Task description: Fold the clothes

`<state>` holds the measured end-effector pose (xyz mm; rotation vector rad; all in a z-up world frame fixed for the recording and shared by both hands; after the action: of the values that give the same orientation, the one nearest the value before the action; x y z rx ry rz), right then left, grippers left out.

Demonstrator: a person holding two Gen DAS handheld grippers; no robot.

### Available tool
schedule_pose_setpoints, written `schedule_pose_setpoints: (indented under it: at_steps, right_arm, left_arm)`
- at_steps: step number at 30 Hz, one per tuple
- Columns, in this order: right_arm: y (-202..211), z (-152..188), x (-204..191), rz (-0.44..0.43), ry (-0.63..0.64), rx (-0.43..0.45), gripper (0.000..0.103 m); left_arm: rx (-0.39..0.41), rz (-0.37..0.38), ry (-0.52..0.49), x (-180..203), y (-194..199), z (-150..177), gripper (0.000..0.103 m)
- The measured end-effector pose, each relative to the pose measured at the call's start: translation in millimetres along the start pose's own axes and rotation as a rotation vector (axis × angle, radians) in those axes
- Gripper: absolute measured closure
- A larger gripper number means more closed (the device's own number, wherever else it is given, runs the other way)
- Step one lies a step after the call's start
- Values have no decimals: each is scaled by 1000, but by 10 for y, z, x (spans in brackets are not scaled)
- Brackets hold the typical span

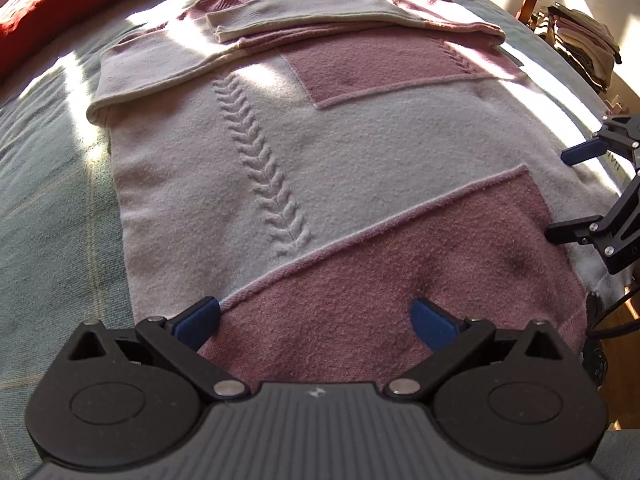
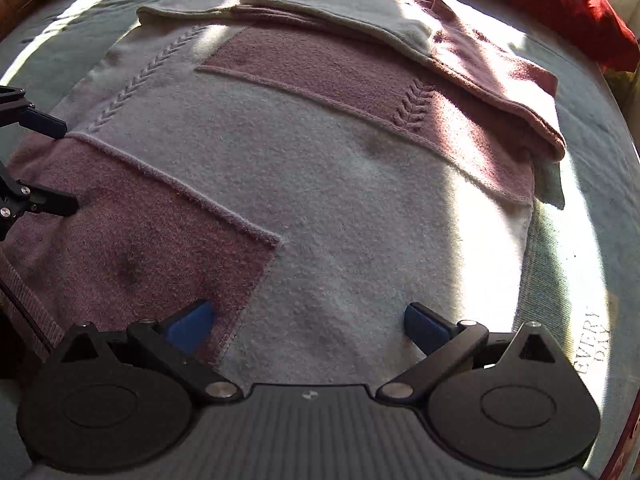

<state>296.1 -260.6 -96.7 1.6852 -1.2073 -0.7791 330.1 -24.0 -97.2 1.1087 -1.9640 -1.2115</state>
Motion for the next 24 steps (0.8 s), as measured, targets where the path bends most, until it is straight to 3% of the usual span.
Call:
schedule_pose_setpoints:
  at_steps: [5,9,24]
  right_arm:
    - [166,92,11,-47,-8,29,0]
    - [110,135,-61,-88,9,9,0]
    - [32,225,-66,-67,33,23,0]
  left_arm:
    - [42,18,-10,109,112,-75,2]
    - [9,12,-12,193,-1,-23,2]
    - [17,-21,63,169,-35,98,1]
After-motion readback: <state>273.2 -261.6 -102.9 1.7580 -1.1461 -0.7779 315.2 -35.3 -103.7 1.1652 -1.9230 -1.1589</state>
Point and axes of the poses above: each gripper's, at about its wrist camera, not at the fingertips, and y roughly against the way its jaws point, x to its right, z to its underside, the point moved 4 cm from there along -y, roughly the way its jaws point, and after that the axes turned 3 degrees about x, right-handed, at the moved point
